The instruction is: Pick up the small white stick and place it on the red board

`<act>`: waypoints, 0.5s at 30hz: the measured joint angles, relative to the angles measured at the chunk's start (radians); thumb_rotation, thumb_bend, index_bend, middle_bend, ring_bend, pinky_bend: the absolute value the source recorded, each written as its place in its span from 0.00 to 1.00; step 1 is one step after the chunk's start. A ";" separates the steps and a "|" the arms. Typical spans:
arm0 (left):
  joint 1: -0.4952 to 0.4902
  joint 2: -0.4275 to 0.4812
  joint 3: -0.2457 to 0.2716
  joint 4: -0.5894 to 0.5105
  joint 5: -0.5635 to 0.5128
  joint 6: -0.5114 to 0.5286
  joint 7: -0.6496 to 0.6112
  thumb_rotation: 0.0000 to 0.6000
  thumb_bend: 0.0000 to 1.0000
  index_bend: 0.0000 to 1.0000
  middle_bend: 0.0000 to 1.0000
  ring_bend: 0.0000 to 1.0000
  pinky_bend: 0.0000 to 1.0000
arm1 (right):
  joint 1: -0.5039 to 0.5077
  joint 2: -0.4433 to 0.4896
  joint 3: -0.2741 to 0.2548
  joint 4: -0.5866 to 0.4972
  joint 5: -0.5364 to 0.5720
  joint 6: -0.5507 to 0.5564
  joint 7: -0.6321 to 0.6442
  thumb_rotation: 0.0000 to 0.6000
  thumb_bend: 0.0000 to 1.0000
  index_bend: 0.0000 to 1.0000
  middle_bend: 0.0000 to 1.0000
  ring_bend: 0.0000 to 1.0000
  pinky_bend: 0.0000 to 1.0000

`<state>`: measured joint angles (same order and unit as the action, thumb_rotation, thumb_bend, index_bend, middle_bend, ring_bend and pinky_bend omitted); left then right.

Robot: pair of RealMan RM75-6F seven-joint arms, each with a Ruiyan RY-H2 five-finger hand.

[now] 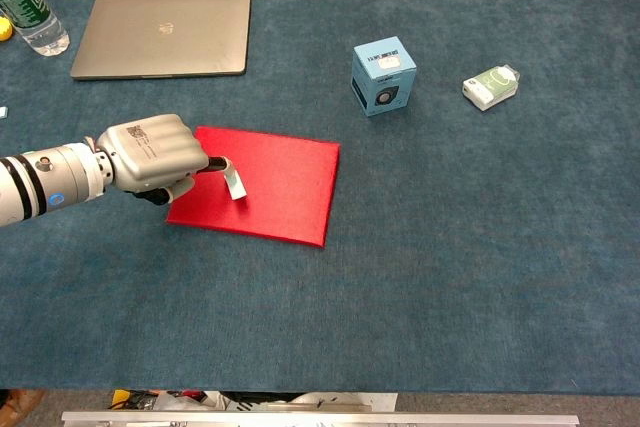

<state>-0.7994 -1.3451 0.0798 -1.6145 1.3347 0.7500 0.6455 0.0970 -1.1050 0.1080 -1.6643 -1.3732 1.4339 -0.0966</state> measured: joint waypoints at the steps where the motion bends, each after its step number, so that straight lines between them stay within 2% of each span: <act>1: 0.000 0.000 0.000 0.001 -0.001 0.000 0.000 1.00 0.65 0.19 1.00 1.00 1.00 | 0.000 0.000 0.000 0.000 0.000 0.000 0.000 1.00 0.36 0.38 0.51 0.53 0.44; 15: -0.002 0.008 0.008 0.001 -0.026 0.005 0.014 1.00 0.65 0.19 1.00 1.00 1.00 | -0.001 0.000 0.001 0.001 -0.003 0.002 0.004 1.00 0.36 0.38 0.51 0.54 0.44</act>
<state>-0.8014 -1.3372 0.0876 -1.6136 1.3090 0.7553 0.6598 0.0960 -1.1048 0.1086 -1.6630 -1.3757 1.4360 -0.0930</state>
